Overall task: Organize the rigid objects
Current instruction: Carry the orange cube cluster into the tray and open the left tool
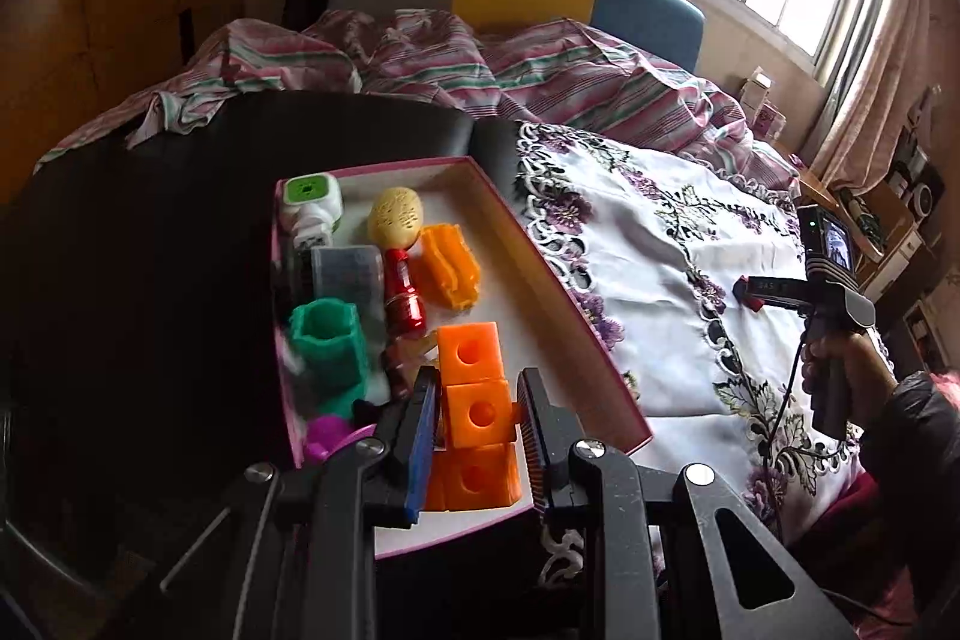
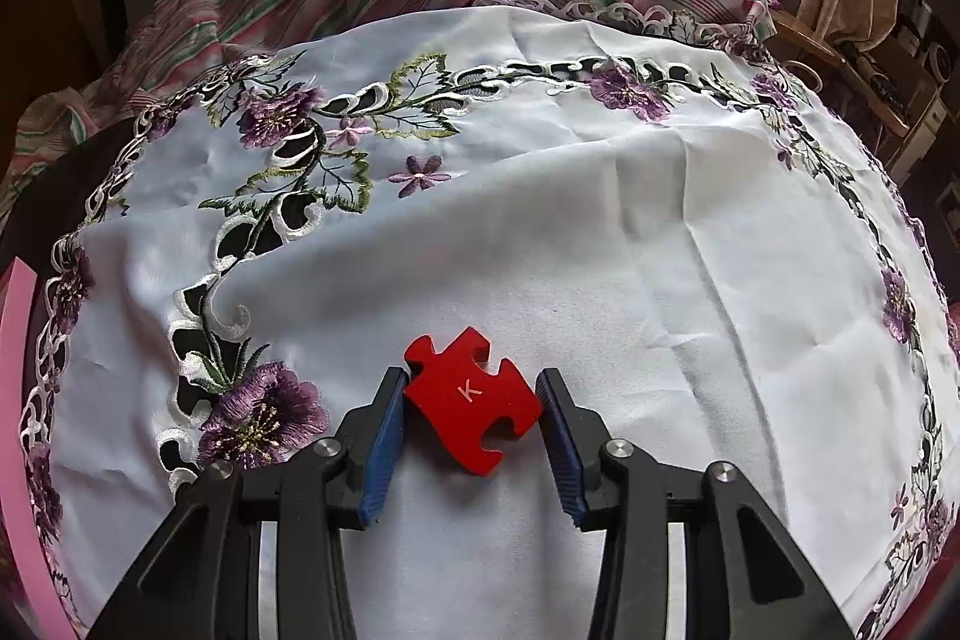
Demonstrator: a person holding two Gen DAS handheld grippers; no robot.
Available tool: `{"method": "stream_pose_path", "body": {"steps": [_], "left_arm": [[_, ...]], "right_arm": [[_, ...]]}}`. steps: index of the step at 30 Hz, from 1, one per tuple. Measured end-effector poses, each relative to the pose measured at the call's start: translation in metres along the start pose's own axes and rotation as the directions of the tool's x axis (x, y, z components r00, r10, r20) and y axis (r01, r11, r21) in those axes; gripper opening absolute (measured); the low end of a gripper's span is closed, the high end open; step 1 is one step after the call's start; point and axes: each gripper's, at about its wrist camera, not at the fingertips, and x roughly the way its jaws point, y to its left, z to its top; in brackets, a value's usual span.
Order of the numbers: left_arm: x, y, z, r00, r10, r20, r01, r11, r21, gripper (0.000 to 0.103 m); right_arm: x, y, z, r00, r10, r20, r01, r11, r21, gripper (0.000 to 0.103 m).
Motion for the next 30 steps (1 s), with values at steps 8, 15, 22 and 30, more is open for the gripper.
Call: {"method": "stream_pose_path", "body": {"steps": [8, 15, 22, 30], "left_arm": [[-0.018, 0.044, -0.012, 1.000, 0.016, 0.007, -0.015, 0.995, -0.099, 0.026], [-0.016, 0.055, -0.025, 1.000, -0.019, -0.023, 0.016, 0.991, -0.130, 0.026], [-0.004, 0.026, -0.018, 0.993, -0.111, -0.043, 0.108, 0.991, -0.073, 0.026], [0.032, -0.015, -0.002, 0.978, -0.186, -0.098, 0.185, 0.982, -0.018, 0.026]], "right_arm": [[-0.001, 0.003, 0.000, 1.000, -0.009, 0.002, 0.009, 1.000, -0.010, 0.044], [-0.001, 0.004, 0.000, 1.000, -0.011, 0.001, 0.011, 1.000, -0.012, 0.044], [-0.001, 0.004, -0.001, 1.000, -0.012, -0.002, 0.012, 1.000, -0.011, 0.044], [-0.001, 0.004, -0.001, 1.000, -0.013, -0.006, 0.013, 1.000, -0.011, 0.044]]}}
